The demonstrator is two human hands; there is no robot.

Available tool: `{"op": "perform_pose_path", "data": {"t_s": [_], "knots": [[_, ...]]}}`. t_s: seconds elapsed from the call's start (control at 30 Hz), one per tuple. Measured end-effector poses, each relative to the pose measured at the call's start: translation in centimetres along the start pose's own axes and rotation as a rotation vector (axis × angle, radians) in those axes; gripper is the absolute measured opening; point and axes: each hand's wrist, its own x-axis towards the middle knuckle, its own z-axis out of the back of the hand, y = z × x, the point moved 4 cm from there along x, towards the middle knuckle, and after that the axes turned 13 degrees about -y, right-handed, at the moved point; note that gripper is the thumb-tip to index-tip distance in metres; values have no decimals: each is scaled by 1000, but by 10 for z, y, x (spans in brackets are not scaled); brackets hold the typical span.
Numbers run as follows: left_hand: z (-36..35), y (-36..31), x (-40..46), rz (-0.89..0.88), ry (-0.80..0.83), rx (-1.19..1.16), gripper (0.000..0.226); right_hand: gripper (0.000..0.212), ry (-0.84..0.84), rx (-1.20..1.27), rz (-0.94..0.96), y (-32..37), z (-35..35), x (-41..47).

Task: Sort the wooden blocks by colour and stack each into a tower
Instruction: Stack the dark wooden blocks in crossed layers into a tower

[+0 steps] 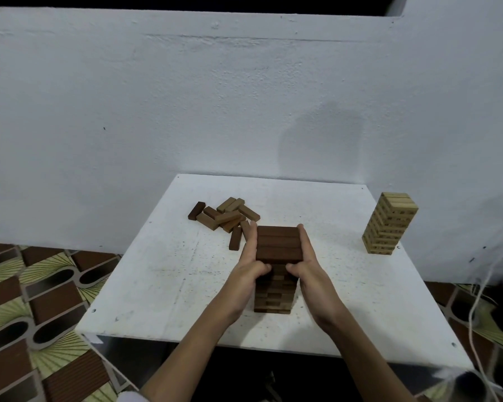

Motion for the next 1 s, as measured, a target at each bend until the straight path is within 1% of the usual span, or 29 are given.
{"op": "perform_pose_path", "data": {"t_s": [0.2, 0.3, 0.37, 0.43, 0.53, 0.63, 0.7, 0.8, 0.9, 0.93, 0.97, 1.0], "knots": [[-1, -2, -1, -11, 1, -46, 93, 75, 4, 38, 3, 3, -1, -1], [2, -3, -1, -16, -9, -52, 97, 89, 6, 46, 44, 10, 0, -3], [6, -2, 0, -15, -34, -54, 98, 94, -19, 58, 72, 13, 3, -2], [11, -4, 0, -29, -67, -60, 95, 93, -71, 59, 124, 17, 8, -2], [23, -13, 0, -99, -171, -76, 69, 79, -177, 67, 259, 34, 13, -4], [48, -17, 4, -149, -352, -74, 64, 57, -292, 59, 392, 60, 11, -7], [66, -17, 6, -161, -435, -25, 55, 46, -318, 42, 504, 81, -1, -11], [90, -15, 10, -170, -513, 32, 43, 36, -268, 9, 663, 107, -36, -17], [107, -7, 16, -187, -533, 115, 39, 32, -166, -63, 748, 107, -87, -22], [111, -1, 19, -189, -539, 164, 34, 31, -127, -104, 735, 100, -105, -21], [114, 4, 22, -185, -537, 227, 26, 32, -91, -165, 689, 89, -124, -18], [117, 11, 27, -169, -537, 238, 18, 32, -55, -245, 625, 73, -141, -12]]}}
